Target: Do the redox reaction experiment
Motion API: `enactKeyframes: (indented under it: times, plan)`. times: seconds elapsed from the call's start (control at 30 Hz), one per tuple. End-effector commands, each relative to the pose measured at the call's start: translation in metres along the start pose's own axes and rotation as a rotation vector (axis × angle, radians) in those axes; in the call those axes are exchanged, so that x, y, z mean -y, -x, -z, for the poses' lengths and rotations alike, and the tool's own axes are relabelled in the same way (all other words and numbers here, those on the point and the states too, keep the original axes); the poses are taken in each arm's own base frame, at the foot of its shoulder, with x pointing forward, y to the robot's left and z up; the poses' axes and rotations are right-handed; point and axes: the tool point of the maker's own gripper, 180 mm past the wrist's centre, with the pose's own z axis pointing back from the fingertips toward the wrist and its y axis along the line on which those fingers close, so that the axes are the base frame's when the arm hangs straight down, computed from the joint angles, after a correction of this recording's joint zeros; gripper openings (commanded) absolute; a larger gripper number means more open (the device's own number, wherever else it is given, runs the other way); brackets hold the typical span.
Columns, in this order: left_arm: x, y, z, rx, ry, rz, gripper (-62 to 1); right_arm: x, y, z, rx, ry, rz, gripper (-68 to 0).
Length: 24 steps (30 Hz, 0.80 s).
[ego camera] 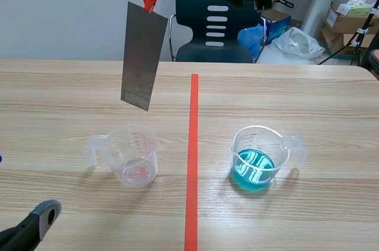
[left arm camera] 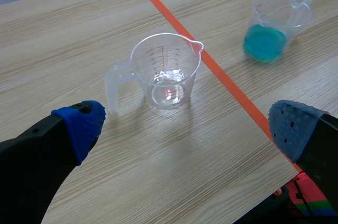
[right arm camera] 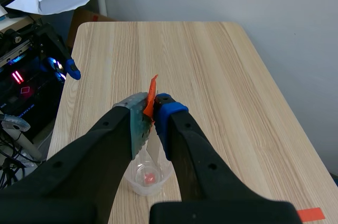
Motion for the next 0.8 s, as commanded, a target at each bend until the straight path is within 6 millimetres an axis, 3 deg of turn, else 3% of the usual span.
enactKeyframes:
  times: [0.0, 0.33, 0.6, 0.77]
  plan:
    - [0.002, -0.008, 0.0, 0.028, 0.003, -0.006, 1.4, 0.005, -0.017, -0.005, 0.041, 0.013, -0.019, -66.5]
    - [0.002, -0.008, 0.0, 0.028, 0.003, -0.006, 1.4, 0.009, -0.014, -0.014, 0.029, 0.034, -0.022, -66.5]
    - [0.002, -0.008, 0.0, 0.028, 0.003, -0.006, 1.4, 0.023, -0.008, -0.042, 0.002, 0.103, -0.027, -66.5]
    - [0.002, -0.008, 0.0, 0.028, 0.003, -0.006, 1.4, 0.034, -0.006, -0.07, -0.017, 0.177, -0.037, -66.5]
